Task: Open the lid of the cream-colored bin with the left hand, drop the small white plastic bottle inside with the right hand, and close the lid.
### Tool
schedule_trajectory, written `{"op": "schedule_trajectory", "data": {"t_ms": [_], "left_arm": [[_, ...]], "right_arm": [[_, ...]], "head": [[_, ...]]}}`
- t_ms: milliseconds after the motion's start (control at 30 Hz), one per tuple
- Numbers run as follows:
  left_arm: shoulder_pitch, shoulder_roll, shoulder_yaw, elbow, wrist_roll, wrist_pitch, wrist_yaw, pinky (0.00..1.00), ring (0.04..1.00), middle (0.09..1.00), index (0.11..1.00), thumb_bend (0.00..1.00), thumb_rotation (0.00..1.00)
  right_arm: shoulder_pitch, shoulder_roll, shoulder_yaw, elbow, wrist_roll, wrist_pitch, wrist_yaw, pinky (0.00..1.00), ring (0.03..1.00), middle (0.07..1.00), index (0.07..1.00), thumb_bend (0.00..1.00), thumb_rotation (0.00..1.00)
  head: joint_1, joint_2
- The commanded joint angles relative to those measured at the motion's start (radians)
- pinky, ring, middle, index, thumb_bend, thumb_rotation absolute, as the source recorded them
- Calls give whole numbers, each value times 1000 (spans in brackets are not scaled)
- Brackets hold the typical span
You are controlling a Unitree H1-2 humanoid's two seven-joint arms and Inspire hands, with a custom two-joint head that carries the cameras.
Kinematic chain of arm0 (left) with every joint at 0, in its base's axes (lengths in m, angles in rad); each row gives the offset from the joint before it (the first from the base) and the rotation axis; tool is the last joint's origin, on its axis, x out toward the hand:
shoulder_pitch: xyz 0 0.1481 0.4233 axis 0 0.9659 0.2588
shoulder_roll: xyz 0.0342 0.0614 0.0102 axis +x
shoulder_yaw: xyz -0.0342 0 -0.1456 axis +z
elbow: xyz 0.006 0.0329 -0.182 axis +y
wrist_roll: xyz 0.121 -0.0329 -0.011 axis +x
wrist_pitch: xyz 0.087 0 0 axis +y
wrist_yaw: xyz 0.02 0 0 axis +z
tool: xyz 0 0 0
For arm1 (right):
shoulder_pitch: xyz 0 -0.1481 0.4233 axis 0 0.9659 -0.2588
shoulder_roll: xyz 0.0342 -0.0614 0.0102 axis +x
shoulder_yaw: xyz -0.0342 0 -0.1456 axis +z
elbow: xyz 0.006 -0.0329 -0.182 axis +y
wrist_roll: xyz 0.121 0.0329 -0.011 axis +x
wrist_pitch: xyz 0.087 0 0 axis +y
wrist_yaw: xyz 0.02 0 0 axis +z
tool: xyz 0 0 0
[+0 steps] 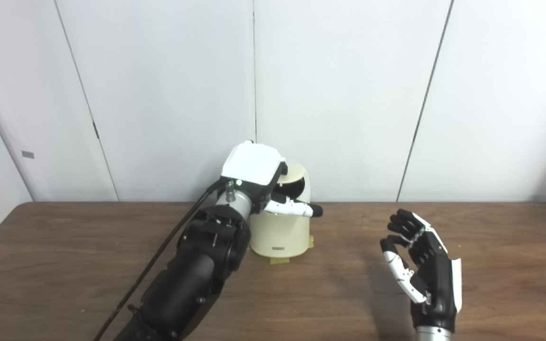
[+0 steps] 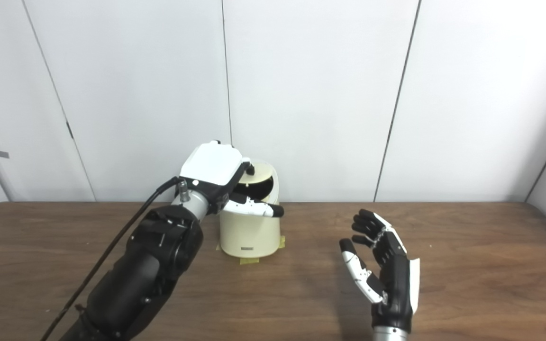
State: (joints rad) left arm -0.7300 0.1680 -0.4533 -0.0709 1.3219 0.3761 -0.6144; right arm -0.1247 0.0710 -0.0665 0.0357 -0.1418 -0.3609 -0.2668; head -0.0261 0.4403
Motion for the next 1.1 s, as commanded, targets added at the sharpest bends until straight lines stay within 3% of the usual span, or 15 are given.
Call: {"op": "schedule_trajectory", "data": {"t_ms": [0,433,1067], "left_arm": [[-24,-6,15,6,6,4,11,1000,942,804,787,1000,1000],[24,-12,12,34,4,-9,29,1000,949,828,799,1000,1000],[74,1,-10,136,-10,-45,148,1000,927,789,778,1000,1000]], "right_arm": [[-40,-3,-3,-31,2,-19,5,617,694,709,713,253,286],[-38,-9,-2,-38,-2,-26,7,615,690,706,712,262,302],[-38,-3,0,-56,0,-10,8,613,688,709,712,257,284]], "head": [[-1,1],[-10,20],[-15,23]]}}
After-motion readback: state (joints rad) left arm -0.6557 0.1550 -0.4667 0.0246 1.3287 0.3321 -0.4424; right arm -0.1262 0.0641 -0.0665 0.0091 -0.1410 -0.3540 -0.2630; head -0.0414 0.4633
